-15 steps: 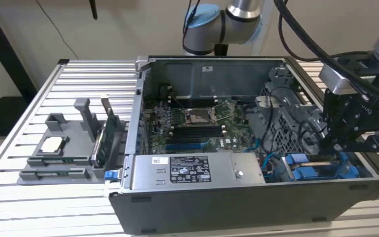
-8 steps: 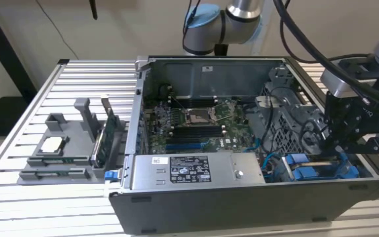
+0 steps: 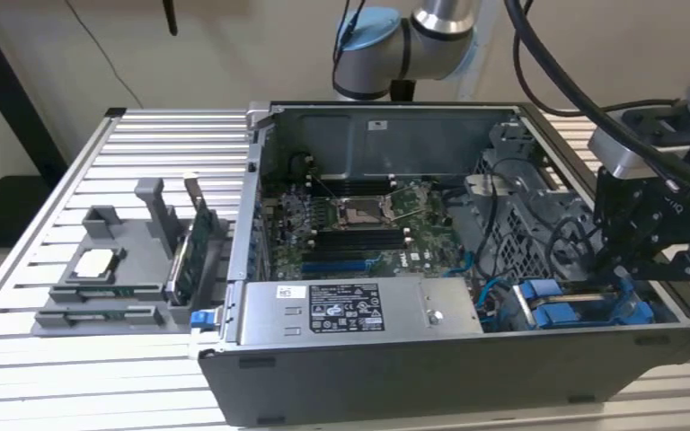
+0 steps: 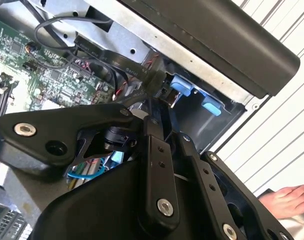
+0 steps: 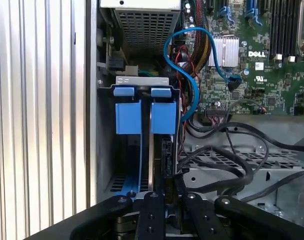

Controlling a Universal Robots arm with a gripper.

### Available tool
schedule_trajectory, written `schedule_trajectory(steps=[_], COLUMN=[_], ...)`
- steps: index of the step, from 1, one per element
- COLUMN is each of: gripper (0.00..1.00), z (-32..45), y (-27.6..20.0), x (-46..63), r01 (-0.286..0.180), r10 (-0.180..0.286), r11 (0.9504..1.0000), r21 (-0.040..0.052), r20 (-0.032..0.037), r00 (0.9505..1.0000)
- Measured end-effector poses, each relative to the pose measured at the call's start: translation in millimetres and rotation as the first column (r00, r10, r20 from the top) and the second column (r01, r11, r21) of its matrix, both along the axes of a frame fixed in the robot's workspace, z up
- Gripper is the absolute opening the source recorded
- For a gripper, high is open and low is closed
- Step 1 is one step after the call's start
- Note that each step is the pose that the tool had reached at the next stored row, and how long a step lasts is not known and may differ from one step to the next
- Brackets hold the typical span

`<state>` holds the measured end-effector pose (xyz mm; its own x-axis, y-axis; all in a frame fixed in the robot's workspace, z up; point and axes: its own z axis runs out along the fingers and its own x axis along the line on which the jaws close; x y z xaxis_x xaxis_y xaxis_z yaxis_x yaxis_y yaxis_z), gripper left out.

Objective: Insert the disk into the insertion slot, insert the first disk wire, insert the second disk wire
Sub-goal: 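Insert the first disk wire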

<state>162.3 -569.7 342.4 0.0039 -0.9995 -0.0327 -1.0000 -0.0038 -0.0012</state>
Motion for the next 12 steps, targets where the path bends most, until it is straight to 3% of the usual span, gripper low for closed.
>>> schedule_trajectory(steps=[12], gripper=[0.19], z=[-1.3], y=[1.9], x=[0.4], r01=[0.000], r10=[0.000], r11=[1.0000], r21=[0.0003], r20=[0.0003], r00=[1.0000])
